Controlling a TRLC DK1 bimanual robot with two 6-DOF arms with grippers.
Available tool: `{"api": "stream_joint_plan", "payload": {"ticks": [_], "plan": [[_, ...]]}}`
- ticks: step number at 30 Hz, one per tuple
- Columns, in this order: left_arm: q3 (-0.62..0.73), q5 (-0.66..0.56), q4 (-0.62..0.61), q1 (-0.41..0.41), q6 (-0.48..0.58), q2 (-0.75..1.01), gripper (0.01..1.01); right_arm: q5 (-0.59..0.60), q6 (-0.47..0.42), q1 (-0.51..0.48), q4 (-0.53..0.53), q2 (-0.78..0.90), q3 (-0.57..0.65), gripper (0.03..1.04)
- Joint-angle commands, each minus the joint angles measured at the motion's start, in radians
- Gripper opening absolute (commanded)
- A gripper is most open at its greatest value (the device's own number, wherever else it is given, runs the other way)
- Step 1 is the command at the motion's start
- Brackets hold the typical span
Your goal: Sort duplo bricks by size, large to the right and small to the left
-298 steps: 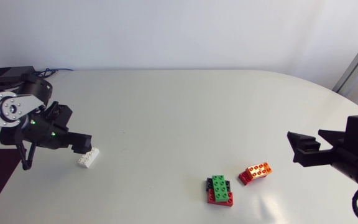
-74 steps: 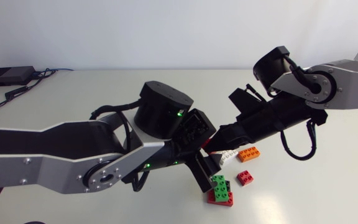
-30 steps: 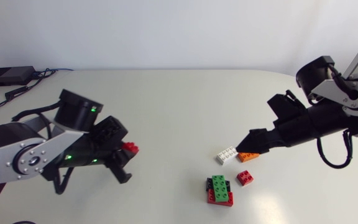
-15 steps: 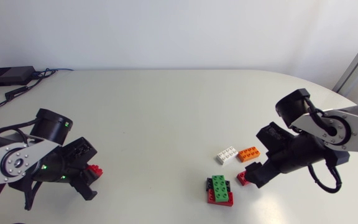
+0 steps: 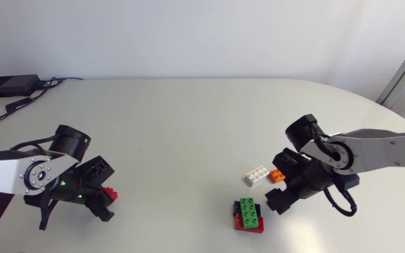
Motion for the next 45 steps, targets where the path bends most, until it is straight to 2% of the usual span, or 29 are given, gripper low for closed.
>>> {"api": "stream_joint_plan", "payload": {"ticks": [1,4,6,11,14,18,25,33,39,45], "plan": [[-0.025,-0.01,-0.037,0.005,0.017,0.036,0.756,0.01,0.019,0.012,0.018,0.028,-0.019,0.74],[-0.011,-0.01,-0.048,-0.003,0.014,-0.029,0.979,0.02,0.02,0.017,0.02,0.026,-0.023,0.53],[0.012,-0.009,-0.074,-0.007,0.008,-0.065,0.982,0.03,0.02,0.025,0.02,0.022,-0.026,0.41],[0.09,0.014,-0.119,-0.027,-0.023,-0.143,0.982,0.032,0.034,0.034,-0.014,0.002,-0.023,0.31],[0.129,0.047,-0.128,-0.058,-0.056,-0.192,0.982,0.012,0.04,0.026,-0.042,-0.04,-0.004,0.31],[0.141,0.053,-0.089,-0.171,-0.113,-0.256,0.982,-0.114,0.057,-0.012,-0.145,-0.11,0.082,0.31],[0.103,0.044,0.101,-0.414,-0.219,-0.283,0.982,-0.37,0.127,-0.05,-0.261,-0.161,0.237,0.31],[0.101,-0.024,0.309,-0.596,-0.29,-0.237,0.974,-0.629,0.175,-0.05,-0.293,-0.107,0.329,0.31],[0.143,-0.045,0.385,-0.682,-0.311,-0.169,0.967,-0.747,0.181,-0.043,-0.29,-0.078,0.353,0.31],[0.206,-0.045,0.428,-0.702,-0.319,-0.086,0.954,-0.784,0.181,-0.034,-0.28,-0.069,0.352,0.31]]}}
